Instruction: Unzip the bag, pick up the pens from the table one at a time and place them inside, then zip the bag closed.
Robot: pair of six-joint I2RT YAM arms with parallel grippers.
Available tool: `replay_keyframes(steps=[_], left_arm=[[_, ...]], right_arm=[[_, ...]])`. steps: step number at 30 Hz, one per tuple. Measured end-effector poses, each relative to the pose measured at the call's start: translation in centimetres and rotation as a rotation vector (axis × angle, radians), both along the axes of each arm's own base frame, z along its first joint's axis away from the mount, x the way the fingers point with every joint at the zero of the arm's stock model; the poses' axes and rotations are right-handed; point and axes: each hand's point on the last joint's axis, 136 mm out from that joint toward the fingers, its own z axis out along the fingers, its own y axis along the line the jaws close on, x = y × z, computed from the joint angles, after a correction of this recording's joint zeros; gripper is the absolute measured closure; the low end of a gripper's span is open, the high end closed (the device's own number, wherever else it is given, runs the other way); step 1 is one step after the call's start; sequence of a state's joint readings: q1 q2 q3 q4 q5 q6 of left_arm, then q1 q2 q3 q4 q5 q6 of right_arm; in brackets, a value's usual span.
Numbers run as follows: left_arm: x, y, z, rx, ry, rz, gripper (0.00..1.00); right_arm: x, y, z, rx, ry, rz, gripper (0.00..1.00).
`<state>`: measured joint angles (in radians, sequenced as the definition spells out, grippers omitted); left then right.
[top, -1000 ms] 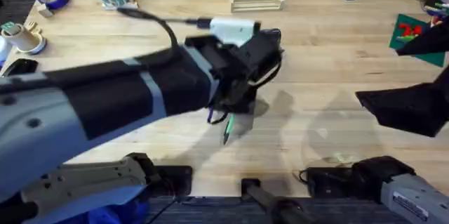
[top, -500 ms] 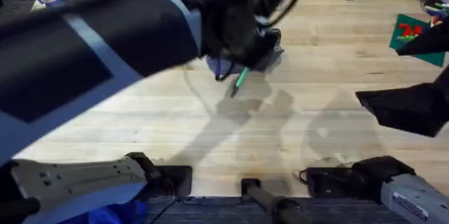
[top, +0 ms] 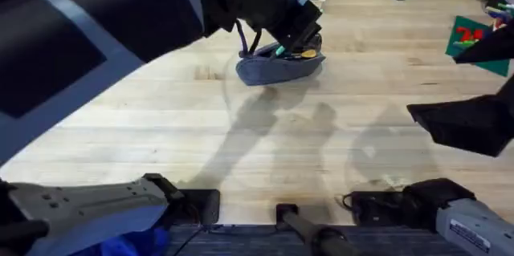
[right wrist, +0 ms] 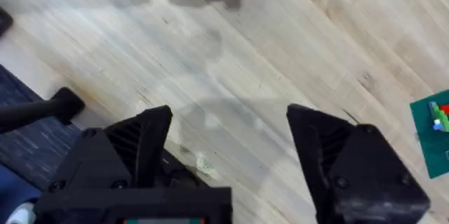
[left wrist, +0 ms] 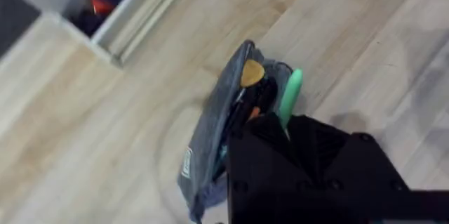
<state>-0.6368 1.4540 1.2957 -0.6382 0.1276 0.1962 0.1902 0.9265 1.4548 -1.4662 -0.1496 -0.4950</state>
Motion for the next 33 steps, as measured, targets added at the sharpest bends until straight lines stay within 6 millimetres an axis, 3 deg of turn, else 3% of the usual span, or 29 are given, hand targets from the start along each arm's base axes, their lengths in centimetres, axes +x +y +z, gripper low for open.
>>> replay_keyframes(steps=[7, 18, 26, 33], left_arm=[[0.8, -1.8, 0.9, 0.037, -0.161, -0.209, 0.961], [2.8, -4.6, -4.0, 0.111, -0.206, -0.392, 0.961], [1.8, -3.9, -5.7, 0.151, -0.137, -0.419, 0.961], [1.3, -1.6, -7.2, 0.208, -0.051, -0.389, 0.961]], right_arm=[[0.0, 0.0, 0.0, 0.000, 0.000, 0.000, 0.003], [0.0, 0.0, 0.0, 0.000, 0.000, 0.000, 0.003], [0.0, 0.0, 0.0, 0.000, 0.000, 0.000, 0.003], [0.0, 0.0, 0.0, 0.000, 0.000, 0.000, 0.003]])
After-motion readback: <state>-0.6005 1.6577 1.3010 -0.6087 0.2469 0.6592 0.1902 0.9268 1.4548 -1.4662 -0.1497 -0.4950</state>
